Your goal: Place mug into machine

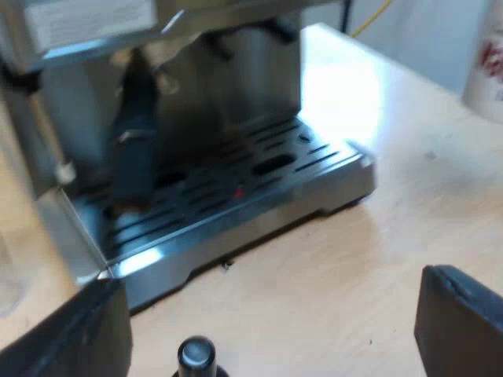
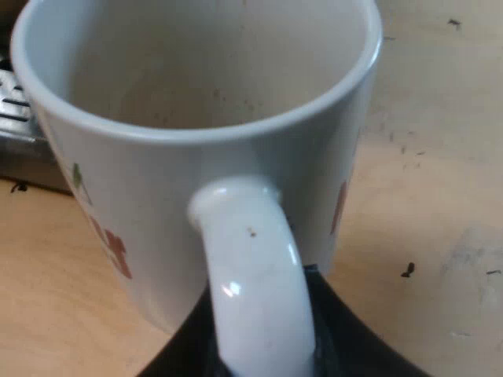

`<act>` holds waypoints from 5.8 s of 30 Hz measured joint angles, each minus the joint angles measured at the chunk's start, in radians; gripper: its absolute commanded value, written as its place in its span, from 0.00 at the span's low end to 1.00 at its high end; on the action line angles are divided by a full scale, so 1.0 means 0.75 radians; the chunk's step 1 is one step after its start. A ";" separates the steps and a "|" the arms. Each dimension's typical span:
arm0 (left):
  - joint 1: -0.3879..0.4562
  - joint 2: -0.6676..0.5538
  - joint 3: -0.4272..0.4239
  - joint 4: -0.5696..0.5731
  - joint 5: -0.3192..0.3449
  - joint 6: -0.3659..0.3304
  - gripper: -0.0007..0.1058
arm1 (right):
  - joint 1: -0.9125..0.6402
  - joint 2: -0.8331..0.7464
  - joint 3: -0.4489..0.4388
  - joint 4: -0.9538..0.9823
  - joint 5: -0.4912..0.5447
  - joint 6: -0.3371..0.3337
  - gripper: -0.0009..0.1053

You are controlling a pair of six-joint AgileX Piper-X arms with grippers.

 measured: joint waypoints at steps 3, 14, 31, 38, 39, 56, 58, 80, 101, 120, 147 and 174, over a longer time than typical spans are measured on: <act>0.000 0.000 0.017 0.003 -0.011 -0.001 0.77 | 0.081 0.000 0.000 0.000 0.017 -0.013 0.01; 0.000 0.000 0.111 -0.130 -0.033 -0.004 0.77 | 0.489 0.231 0.000 -0.209 0.256 0.014 0.01; 0.300 0.056 0.194 -0.248 0.241 0.107 0.77 | 0.804 0.806 -0.036 -0.777 0.476 0.246 0.01; 0.450 0.156 0.197 -0.277 0.380 0.185 0.77 | 0.804 0.976 -0.144 -0.810 0.502 0.265 0.01; 0.464 0.169 0.197 -0.285 0.401 0.188 0.77 | 0.804 1.010 -0.162 -0.819 0.502 0.265 0.01; 0.465 0.194 0.198 -0.298 0.527 0.194 0.77 | 0.804 1.345 -0.342 -0.968 0.562 0.274 0.01; 0.465 0.194 0.198 -0.298 0.527 0.194 0.77 | 0.804 1.368 -0.364 -0.968 0.566 0.274 0.01; 0.465 0.194 0.198 -0.298 0.536 0.194 0.77 | 0.889 1.593 -0.542 -1.018 0.760 0.327 0.01; 0.465 0.194 0.198 -0.298 0.536 0.194 0.77 | 0.910 1.800 -0.789 -0.988 0.907 0.405 0.01; 0.465 0.194 0.198 -0.298 0.536 0.194 0.77 | 0.910 1.800 -0.790 -0.988 0.962 0.405 0.11; 0.465 0.194 0.049 -0.210 0.560 0.177 0.77 | 1.085 1.559 -0.799 -0.571 1.171 0.544 0.55; 0.465 -0.170 -0.076 0.034 0.558 0.098 0.77 | 1.233 1.184 -0.799 -0.373 1.194 0.520 0.37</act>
